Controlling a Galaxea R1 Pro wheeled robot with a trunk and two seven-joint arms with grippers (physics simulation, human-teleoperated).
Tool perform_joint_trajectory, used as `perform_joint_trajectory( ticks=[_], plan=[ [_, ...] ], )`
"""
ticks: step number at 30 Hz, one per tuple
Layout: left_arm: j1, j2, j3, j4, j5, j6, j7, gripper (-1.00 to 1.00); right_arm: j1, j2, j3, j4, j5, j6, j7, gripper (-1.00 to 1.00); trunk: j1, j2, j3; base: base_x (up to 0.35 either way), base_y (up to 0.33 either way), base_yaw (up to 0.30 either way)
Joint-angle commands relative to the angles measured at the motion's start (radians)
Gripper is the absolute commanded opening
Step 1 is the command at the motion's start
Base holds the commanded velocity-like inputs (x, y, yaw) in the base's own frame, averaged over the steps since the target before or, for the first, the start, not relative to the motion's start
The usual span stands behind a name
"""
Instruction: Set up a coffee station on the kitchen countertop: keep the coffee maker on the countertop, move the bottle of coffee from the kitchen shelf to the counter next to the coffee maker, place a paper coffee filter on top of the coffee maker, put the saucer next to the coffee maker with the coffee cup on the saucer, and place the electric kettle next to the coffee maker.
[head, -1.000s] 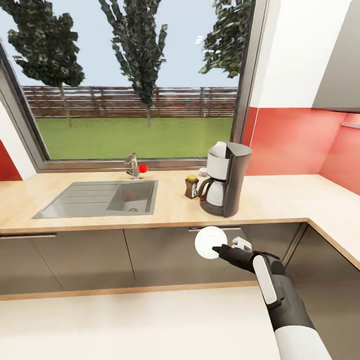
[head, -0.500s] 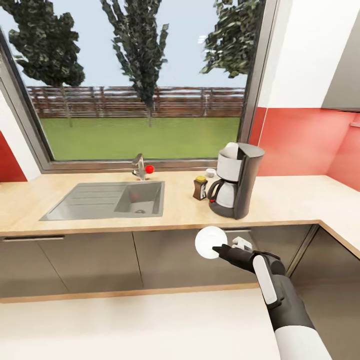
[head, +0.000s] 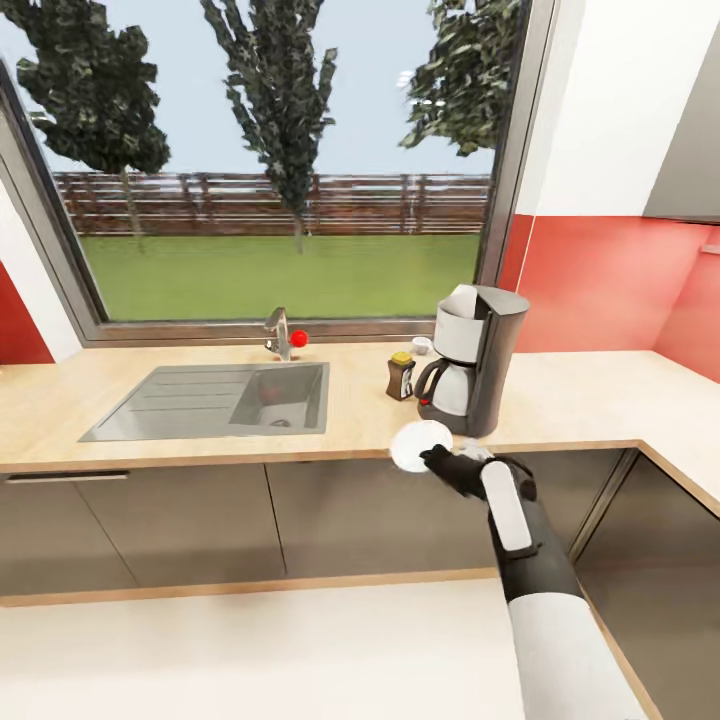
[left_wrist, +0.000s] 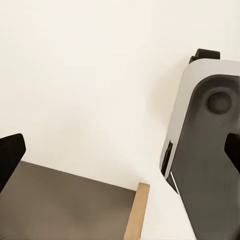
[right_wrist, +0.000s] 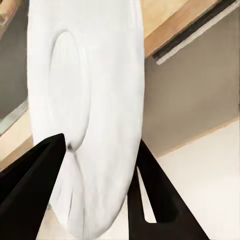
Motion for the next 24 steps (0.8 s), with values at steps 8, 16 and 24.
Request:
perform_joint_trajectory(
  ticks=[8, 16, 24],
  plan=[
    [0.000, -0.006, -0.011, -0.006, 0.006, 0.008, 0.006, 1.00, -0.007, 0.001, 0.027, 0.000, -0.430, -0.283, -0.542, -1.00, 0.001, -0.002, -0.002, 0.000, 0.000, 0.000],
    [0.000, 0.000, -0.008, -0.005, 0.006, 0.007, 0.006, 1.00, -0.007, 0.001, 0.029, -0.003, -0.441, -0.285, -0.547, -1.00, 0.001, -0.002, -0.002, 0.124, 0.076, 0.000],
    [0.000, -0.005, -0.008, -0.005, 0.006, 0.006, 0.006, 1.00, -0.008, 0.001, 0.029, -0.001, -0.442, -0.283, -0.546, -1.00, 0.001, -0.002, -0.002, 0.218, 0.191, 0.000]
  ],
)
